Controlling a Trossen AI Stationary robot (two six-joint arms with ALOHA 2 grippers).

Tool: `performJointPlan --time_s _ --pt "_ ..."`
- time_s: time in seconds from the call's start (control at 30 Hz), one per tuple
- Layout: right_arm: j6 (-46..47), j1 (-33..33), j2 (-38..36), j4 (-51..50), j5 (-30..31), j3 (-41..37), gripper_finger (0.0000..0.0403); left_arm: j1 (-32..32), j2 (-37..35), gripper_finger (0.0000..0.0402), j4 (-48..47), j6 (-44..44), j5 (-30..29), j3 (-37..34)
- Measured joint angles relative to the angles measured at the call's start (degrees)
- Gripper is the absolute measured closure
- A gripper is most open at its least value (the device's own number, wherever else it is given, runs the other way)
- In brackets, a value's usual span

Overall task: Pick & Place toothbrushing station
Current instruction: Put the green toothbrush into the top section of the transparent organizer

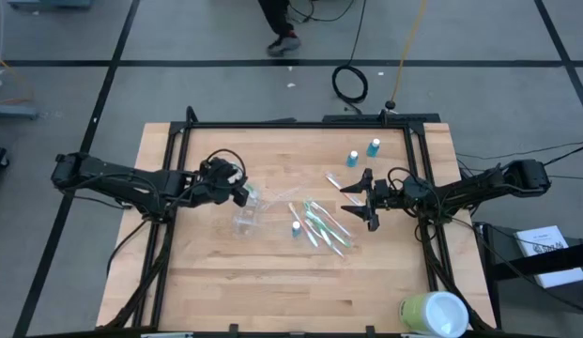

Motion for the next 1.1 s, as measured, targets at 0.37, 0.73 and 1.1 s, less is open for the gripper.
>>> performJointPlan --time_s 0.37,0.73,1.1 --pt "0.0 0.0 0.0 0.0 0.0 0.0 0.0156 0.0 -3.1 0.0158 1.0 6.0 -8.3 0.0" --pt "0.0 0.0 0.0 -0.1 0.0 0.0 0.0156 0.8 -3.5 0.0170 0.7 9.9 -14.9 0.0" --pt "0.0 0.0 0.0 -0.4 0.0 0.0 0.0156 -1.8 -4.4 0.0170 6.4 16.0 -11.4 -0.1"
